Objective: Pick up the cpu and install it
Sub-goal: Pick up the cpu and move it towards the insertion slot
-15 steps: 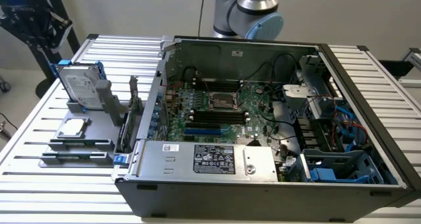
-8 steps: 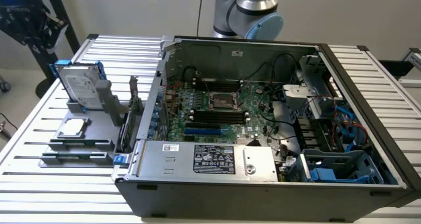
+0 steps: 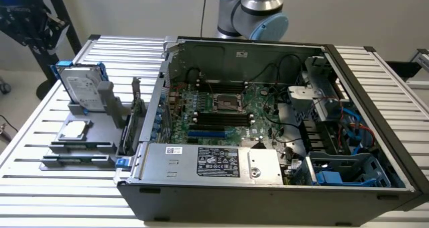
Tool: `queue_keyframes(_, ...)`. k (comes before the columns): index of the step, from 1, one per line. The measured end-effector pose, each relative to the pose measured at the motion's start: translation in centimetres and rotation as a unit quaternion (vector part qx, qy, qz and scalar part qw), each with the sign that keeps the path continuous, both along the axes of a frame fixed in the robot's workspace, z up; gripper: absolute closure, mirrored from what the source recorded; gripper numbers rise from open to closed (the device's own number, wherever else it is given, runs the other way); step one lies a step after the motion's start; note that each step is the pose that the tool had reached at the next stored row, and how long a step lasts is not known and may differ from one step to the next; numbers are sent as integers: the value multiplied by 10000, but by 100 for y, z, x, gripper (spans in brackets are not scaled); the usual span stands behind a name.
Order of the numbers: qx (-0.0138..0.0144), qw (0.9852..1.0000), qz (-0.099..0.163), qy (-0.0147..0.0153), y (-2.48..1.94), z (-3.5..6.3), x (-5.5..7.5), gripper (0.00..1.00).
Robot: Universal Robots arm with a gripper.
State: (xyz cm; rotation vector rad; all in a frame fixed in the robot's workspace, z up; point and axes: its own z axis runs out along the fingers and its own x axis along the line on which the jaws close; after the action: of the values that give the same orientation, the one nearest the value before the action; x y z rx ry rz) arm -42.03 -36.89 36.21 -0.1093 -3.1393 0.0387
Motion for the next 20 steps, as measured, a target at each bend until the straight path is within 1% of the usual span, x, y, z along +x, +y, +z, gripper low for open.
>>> queue_keyframes(2,0,10000,0,0,0,0,0,89)
queue_keyframes(3,0,10000,0,0,0,0,0,88)
queue_keyframes(5,0,10000,0,0,0,0,0,76)
queue_keyframes(6,0,10000,0,0,0,0,0,76)
queue_keyframes(7,0,10000,0,0,0,0,0,70)
queue_keyframes(8,0,10000,0,0,0,0,0,70)
queue_keyframes(9,0,10000,0,0,0,0,0,58)
queue_keyframes(10,-1,10000,0,0,0,-2,-4,58)
queue_keyframes(11,-1,10000,0,-1,0,-10,-8,53)
queue_keyframes(13,-2,10000,16,0,-1,-43,-9,53)
queue_keyframes(14,-2,10000,46,1,-6,-62,-9,46)
queue_keyframes(20,0,9996,289,35,-43,-171,-9,46)
